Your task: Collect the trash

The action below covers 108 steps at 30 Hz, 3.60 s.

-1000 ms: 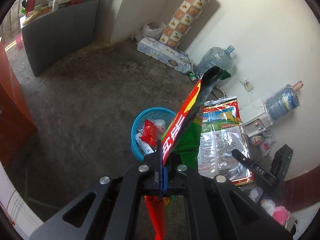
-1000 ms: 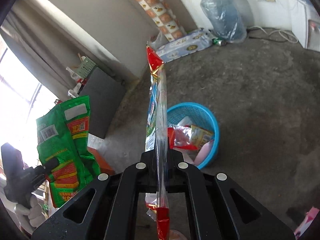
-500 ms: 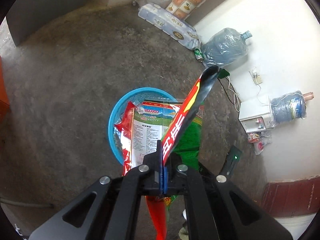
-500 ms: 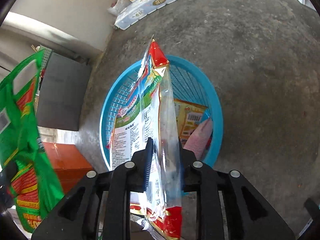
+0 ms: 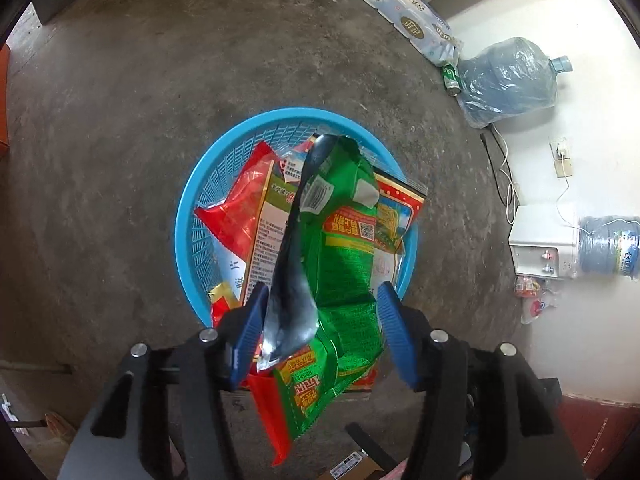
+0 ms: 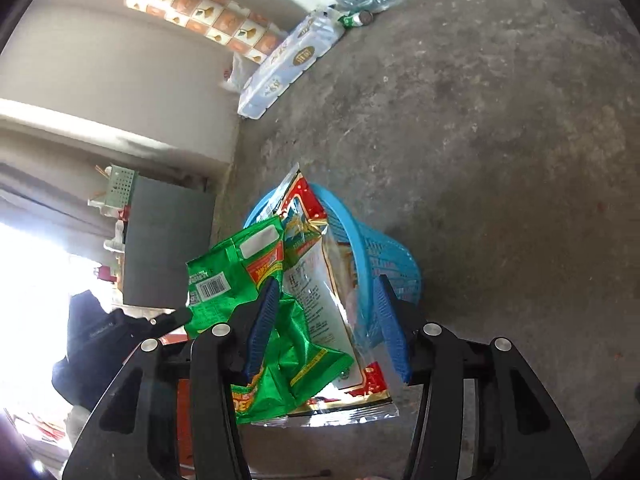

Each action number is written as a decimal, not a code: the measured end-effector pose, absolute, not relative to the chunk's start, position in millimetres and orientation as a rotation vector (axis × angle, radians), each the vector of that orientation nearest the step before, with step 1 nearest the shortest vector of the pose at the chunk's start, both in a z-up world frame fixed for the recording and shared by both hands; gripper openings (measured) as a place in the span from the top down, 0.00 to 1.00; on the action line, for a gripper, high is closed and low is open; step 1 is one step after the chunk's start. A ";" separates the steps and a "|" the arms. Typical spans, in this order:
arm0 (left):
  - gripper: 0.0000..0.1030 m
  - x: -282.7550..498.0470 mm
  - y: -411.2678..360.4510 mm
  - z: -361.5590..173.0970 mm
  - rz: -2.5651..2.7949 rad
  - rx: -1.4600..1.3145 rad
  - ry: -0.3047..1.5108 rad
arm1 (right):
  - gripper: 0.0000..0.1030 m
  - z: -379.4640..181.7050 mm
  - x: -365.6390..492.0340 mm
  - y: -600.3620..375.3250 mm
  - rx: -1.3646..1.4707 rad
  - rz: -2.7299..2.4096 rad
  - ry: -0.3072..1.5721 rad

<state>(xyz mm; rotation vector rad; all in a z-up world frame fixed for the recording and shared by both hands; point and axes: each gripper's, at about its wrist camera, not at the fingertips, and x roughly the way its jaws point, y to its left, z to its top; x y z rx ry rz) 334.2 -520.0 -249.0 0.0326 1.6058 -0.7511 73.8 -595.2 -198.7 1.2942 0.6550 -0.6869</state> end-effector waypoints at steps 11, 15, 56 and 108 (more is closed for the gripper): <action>0.42 348.9 -464.1 -172.7 -0.833 0.025 1.500 | 0.87 -212.1 229.2 -548.0 0.828 -0.481 1.045; 0.42 345.5 -409.9 -121.1 -0.927 0.079 1.441 | 0.97 -275.6 266.8 -543.9 0.734 -0.536 1.346; 0.33 177.2 11.0 30.2 -0.698 -0.197 0.938 | 0.59 -198.2 255.1 -559.5 0.907 -0.590 1.108; 0.05 58.5 -2.3 -20.1 -0.052 -0.017 0.870 | 0.07 33.7 109.0 -197.4 -0.030 -0.271 0.731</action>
